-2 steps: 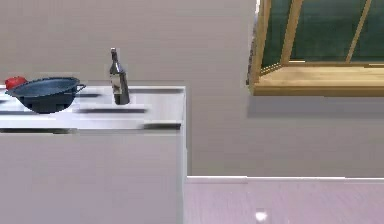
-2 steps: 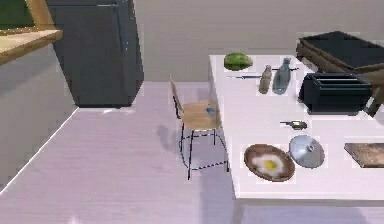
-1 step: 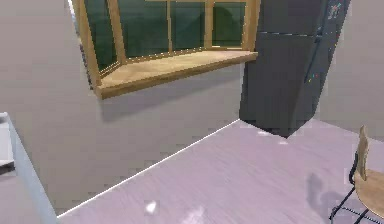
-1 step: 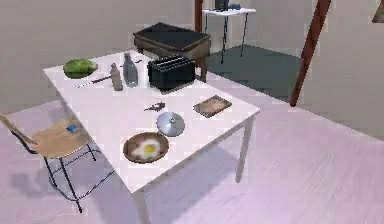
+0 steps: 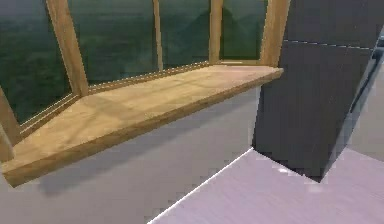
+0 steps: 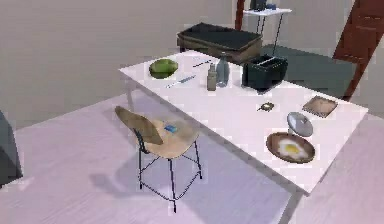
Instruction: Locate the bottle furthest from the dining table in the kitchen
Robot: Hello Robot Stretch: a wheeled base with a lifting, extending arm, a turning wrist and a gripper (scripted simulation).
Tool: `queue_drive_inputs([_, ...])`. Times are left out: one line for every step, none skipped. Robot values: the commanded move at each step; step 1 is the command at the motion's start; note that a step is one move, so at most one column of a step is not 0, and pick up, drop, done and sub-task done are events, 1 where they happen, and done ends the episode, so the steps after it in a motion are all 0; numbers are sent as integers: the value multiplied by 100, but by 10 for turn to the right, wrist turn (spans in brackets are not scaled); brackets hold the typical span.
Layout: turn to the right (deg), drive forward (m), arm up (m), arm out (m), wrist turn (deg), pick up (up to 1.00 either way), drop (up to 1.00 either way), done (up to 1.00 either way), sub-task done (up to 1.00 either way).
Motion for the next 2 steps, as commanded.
queue_drive_inputs([-450,0,0,0,0,0,0,0,0])
queue_drive_inputs([-450,0,0,0,0,0,0,0,0])
